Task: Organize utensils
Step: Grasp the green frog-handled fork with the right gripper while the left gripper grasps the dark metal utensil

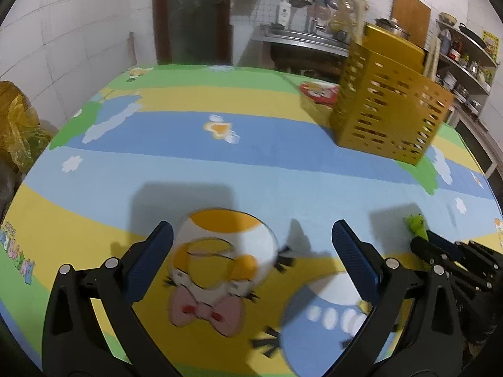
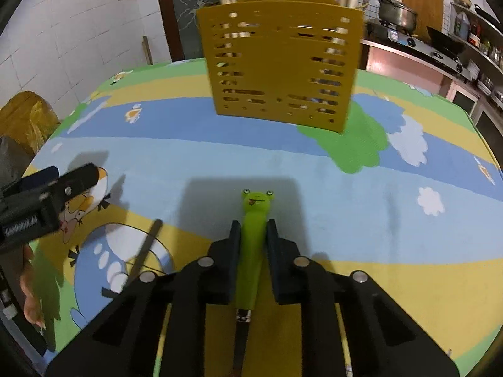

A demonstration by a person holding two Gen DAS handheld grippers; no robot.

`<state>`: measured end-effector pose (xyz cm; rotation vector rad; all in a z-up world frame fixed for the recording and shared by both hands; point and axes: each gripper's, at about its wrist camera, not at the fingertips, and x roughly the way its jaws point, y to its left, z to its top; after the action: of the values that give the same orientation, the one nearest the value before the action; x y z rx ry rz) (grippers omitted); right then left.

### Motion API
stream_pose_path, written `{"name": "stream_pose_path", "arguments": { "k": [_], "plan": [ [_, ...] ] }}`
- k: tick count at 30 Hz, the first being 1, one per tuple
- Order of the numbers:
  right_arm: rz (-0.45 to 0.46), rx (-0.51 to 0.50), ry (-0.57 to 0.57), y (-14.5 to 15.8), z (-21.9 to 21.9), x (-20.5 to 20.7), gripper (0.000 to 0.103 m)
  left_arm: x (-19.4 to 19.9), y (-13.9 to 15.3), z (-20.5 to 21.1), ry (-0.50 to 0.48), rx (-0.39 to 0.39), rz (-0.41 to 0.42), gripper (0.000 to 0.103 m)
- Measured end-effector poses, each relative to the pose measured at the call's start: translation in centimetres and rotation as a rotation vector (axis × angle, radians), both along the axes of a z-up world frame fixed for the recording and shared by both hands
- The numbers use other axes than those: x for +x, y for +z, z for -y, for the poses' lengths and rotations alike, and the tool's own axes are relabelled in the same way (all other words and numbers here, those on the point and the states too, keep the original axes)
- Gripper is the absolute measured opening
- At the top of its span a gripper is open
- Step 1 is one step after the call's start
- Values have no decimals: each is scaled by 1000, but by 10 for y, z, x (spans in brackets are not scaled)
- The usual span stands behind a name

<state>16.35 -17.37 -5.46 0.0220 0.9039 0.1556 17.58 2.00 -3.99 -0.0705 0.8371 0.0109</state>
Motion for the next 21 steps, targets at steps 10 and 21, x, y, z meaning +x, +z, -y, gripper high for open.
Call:
{"name": "stream_pose_path", "arguments": {
  "k": [10,21],
  "plan": [
    [-22,5,-93,-2,63,-14,17,-15,-13,66,-123,26,-80,98],
    [1,6,-94,-5,69,-18,17,-14,-26,79,-122,13,-141,97]
  ]
}}
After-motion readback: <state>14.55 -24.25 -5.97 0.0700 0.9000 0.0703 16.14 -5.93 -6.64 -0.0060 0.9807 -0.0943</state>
